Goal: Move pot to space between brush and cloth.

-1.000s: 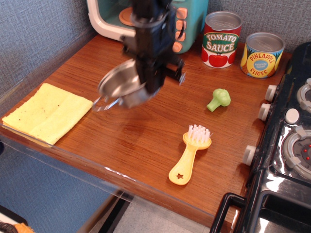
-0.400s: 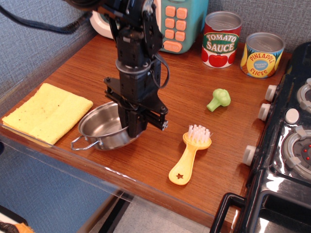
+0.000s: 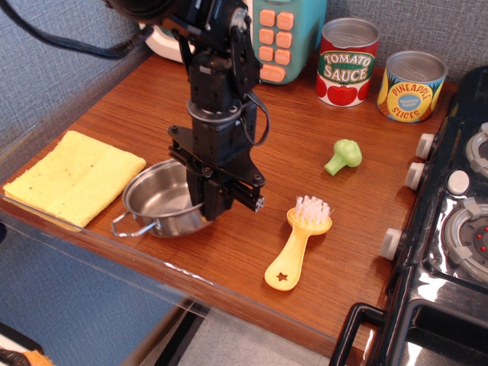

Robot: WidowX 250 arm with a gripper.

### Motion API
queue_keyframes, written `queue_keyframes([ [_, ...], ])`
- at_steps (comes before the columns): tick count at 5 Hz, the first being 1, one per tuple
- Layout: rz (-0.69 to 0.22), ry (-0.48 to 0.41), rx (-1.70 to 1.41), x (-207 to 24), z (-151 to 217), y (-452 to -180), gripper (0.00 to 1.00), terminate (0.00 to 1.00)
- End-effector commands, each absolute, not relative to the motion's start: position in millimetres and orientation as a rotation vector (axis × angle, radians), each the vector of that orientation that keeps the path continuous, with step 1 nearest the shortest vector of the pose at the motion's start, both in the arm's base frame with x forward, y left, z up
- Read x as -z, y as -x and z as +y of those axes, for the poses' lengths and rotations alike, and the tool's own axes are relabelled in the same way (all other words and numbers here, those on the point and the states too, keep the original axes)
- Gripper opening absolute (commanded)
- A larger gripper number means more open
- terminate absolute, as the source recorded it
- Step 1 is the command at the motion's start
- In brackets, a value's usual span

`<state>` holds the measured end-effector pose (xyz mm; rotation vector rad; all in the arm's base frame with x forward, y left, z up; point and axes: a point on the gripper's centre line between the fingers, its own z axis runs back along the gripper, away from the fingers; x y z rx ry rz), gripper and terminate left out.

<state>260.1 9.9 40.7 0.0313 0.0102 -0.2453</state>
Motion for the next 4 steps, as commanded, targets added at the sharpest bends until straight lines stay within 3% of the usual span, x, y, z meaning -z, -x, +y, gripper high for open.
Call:
queue_keyframes([
  [1, -0.040, -0.018, 0.288, -58.6, -1.6, -265.7, 1.00, 0.00],
  [3, -0.216, -0.062, 0.107, -120.9, 36.3, -296.9, 1.00, 0.00],
  [4, -0.238, -0.116, 0.019, -130.3, 57.8, -315.7, 1.00, 0.00],
])
